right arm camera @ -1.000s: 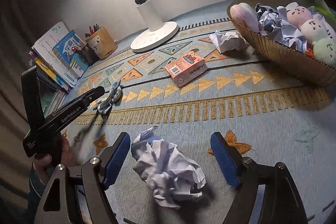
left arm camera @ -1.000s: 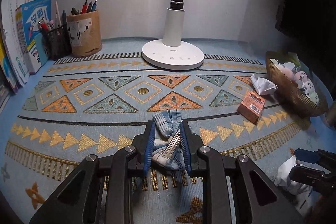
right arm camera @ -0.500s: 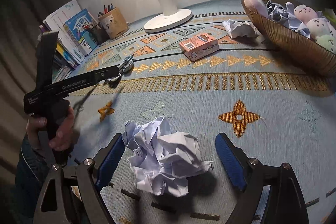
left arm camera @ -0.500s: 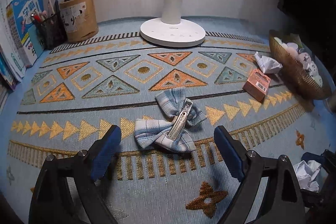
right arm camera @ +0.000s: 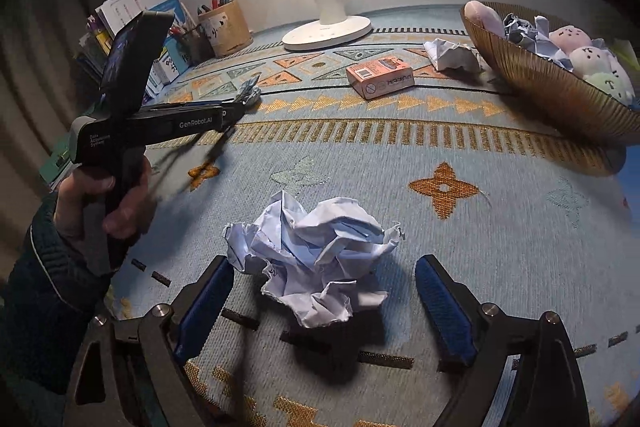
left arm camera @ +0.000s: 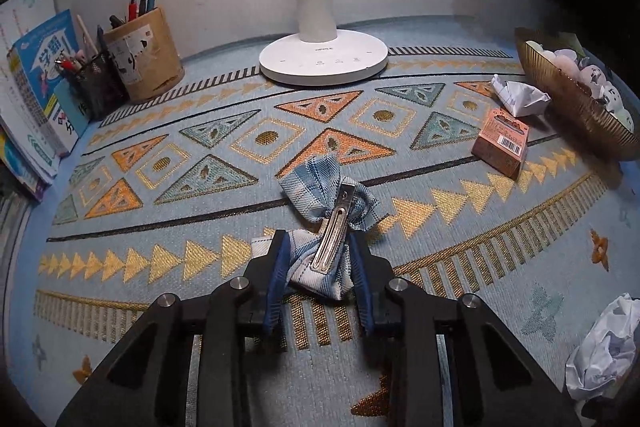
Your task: Organize objects
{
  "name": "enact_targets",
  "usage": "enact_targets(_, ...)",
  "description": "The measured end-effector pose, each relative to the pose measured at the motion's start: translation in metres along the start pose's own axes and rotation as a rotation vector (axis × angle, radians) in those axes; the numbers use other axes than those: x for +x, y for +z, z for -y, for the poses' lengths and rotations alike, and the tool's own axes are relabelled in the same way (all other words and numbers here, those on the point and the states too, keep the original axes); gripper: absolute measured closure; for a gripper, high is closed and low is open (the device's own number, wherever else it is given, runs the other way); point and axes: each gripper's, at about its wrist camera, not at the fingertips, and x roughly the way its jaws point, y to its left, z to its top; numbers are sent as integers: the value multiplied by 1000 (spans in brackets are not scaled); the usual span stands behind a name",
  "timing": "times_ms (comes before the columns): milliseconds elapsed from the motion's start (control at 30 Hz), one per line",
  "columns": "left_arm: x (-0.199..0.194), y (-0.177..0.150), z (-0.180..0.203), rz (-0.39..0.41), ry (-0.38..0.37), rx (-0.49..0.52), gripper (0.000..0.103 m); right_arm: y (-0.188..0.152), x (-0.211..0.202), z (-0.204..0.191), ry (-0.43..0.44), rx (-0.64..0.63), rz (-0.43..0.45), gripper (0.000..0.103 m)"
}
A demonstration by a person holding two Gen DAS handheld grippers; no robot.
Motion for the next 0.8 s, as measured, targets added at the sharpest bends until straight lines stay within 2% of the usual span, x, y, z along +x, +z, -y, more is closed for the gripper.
enact_targets(67,1,-1,-2,-1,-7,-9,76,0,2,-3,-26,1,1,12)
enact_targets(133,0,-1,-2,0,-7,-12,76,2,2,-6,-28,12,15,30)
enact_targets(167,0,-1,-2,3,-7,-10,76,2,2,-7,-2,23,24,45)
enact_targets(267,-6,0,-1,27,-10,-12,78,5,2,-13,-34,25,55,55)
enact_targets(367,-14,7,-1,35,-54,-47,78,9,-13,-10,-66,25,113,56)
enact_targets(533,-43,45,22,135,-103,-58,78,33,-56,32,-142,102,240,56)
enact_targets(633,-57,76,51,197,-160,-20,78,52,-78,72,-182,155,285,55)
enact_targets(733,-64,106,88,241,-249,14,78,72,-95,114,-267,217,325,54)
enact_targets(800,-64,123,116,257,-301,49,78,85,-107,142,-271,283,365,54)
